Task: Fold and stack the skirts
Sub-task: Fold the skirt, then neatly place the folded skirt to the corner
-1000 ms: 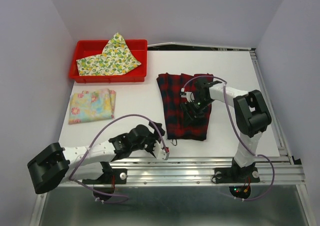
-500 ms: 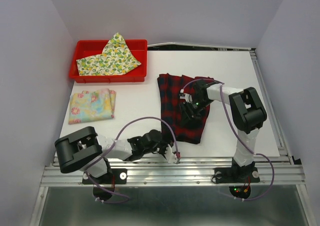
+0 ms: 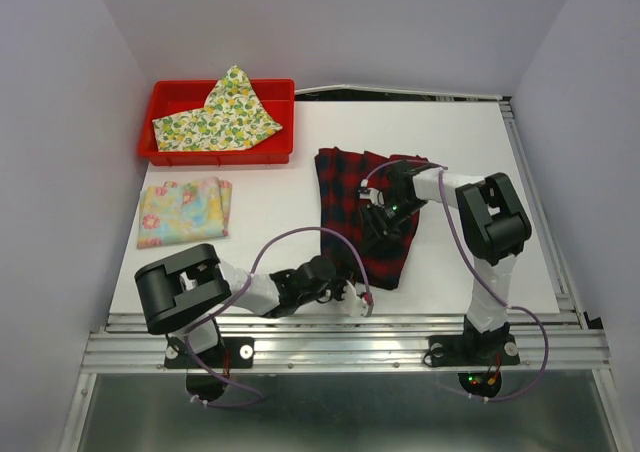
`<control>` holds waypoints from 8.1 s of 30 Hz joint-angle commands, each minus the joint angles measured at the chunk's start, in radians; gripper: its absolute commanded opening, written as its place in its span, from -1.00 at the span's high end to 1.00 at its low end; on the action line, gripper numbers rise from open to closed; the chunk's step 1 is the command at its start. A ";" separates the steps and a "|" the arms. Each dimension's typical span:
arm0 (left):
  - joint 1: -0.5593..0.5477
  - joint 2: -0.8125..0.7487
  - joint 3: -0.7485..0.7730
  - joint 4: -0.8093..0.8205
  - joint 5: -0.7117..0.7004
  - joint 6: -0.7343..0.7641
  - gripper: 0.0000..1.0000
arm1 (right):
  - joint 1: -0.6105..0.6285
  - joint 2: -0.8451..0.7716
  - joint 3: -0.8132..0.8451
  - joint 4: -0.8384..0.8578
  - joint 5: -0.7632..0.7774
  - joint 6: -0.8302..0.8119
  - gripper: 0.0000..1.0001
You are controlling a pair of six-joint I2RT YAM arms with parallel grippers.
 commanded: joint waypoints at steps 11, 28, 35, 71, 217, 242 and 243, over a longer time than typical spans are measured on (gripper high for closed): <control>0.004 -0.023 0.251 -0.366 0.048 -0.127 1.00 | 0.018 0.065 -0.014 0.048 0.208 -0.090 -0.41; -0.044 -0.230 0.417 -0.989 0.307 -0.309 1.00 | -0.134 0.184 0.726 -0.093 0.314 -0.170 -0.79; -0.045 -0.244 0.556 -1.167 0.435 -0.409 1.00 | -0.134 0.263 0.630 -0.031 0.228 -0.228 -0.50; 0.317 0.230 0.962 -1.208 0.432 -0.320 1.00 | 0.007 0.063 0.190 0.035 0.081 -0.293 -0.15; 0.667 0.214 0.218 0.077 0.531 -2.053 -0.97 | 0.295 0.155 0.788 0.046 0.518 0.368 0.99; 0.912 -0.014 0.277 -0.581 0.513 -1.745 1.00 | -0.088 -0.137 0.531 0.103 0.412 0.284 -1.00; 0.924 -0.011 0.279 -0.601 0.518 -1.740 1.00 | -0.102 -0.156 0.476 0.106 0.382 0.310 -1.00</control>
